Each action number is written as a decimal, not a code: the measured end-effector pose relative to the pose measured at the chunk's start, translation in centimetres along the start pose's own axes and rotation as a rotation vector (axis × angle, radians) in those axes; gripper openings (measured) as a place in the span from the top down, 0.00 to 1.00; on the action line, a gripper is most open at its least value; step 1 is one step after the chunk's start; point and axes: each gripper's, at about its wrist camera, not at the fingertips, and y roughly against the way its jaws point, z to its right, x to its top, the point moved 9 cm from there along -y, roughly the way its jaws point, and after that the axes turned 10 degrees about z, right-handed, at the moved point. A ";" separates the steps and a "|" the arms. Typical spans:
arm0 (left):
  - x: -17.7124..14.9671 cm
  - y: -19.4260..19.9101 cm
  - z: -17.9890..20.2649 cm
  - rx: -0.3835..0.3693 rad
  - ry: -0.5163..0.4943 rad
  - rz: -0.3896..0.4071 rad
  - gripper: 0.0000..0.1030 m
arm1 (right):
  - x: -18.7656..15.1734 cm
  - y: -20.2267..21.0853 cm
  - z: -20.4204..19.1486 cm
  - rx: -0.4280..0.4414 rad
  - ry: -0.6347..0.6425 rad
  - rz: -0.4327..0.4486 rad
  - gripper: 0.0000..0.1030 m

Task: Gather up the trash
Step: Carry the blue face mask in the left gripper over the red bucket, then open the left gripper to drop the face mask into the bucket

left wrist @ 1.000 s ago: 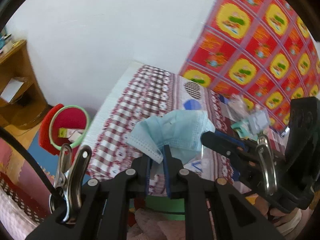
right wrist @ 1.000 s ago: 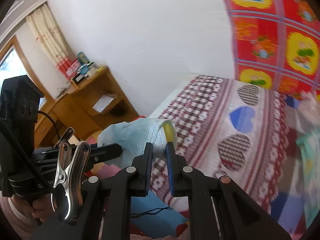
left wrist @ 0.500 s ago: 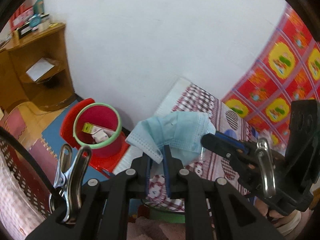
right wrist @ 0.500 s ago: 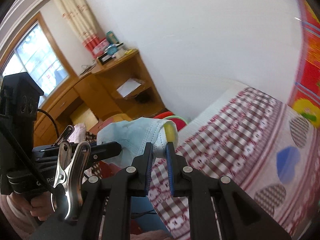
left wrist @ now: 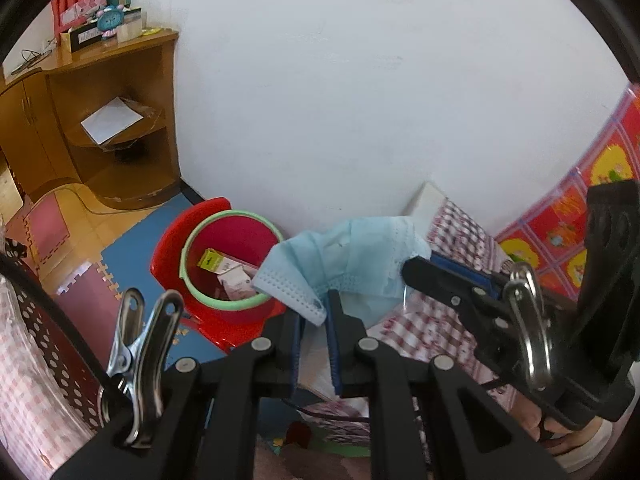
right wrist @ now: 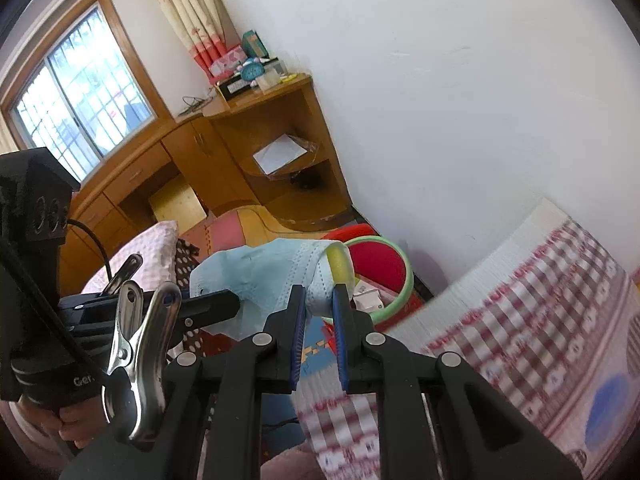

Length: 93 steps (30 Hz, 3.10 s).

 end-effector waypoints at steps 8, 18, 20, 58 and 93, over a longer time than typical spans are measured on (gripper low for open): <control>2.2 -3.4 -4.8 0.001 0.002 -0.045 0.88 | 1.0 -6.0 -1.2 -0.028 -0.021 -0.044 0.86; 3.6 -8.1 -8.6 -0.021 -0.021 -0.103 0.88 | 1.3 -12.5 -0.8 -0.075 -0.043 -0.112 0.86; 3.6 -9.3 -9.1 -0.030 -0.020 -0.117 0.88 | 1.3 -13.6 -0.6 -0.086 -0.044 -0.128 0.86; 3.9 -23.8 -13.4 -0.038 -0.059 -0.259 0.88 | -0.3 -27.5 6.3 -0.230 -0.125 -0.335 0.86; 4.1 -23.6 -13.6 -0.027 -0.065 -0.281 0.67 | 0.1 -26.7 6.4 -0.222 -0.198 -0.310 0.76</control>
